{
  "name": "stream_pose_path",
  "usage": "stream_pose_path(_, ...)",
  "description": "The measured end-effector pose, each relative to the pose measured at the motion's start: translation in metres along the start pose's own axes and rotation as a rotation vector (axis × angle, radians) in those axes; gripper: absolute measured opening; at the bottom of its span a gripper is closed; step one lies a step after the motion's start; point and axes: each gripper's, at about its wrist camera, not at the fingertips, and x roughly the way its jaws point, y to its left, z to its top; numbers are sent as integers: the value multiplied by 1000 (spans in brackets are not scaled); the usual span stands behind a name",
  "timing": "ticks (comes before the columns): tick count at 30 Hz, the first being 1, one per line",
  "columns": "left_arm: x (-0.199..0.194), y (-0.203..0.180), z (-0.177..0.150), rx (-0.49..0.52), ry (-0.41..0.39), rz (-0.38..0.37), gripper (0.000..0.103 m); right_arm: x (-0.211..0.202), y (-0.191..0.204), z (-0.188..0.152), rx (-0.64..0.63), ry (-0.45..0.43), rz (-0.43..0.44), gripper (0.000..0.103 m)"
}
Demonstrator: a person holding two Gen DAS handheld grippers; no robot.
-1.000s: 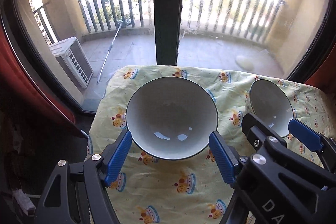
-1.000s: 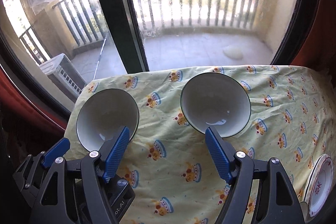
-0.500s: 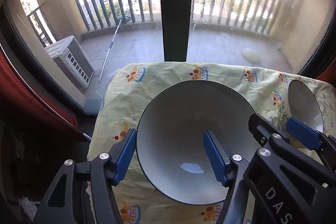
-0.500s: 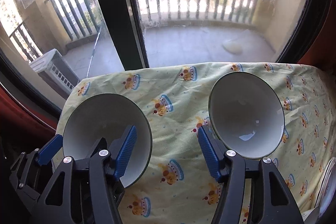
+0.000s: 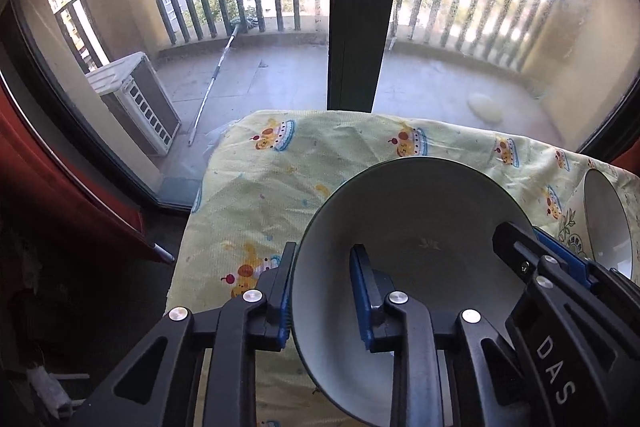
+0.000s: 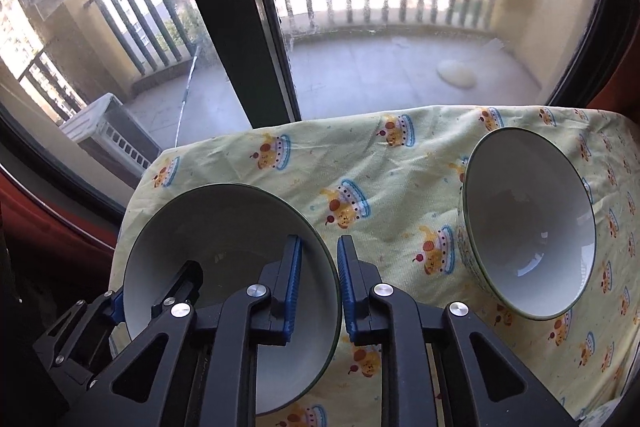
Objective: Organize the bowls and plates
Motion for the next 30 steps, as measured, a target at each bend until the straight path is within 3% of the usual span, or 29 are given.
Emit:
stream_pose_path(15, -19, -10, -21, 19, 28, -27, 20, -21, -10, -17, -17, 9, -38, 21)
stream_pose_path(30, -64, -56, -71, 23, 33, -12, 20, -72, -61, -62, -23, 3, -23, 21)
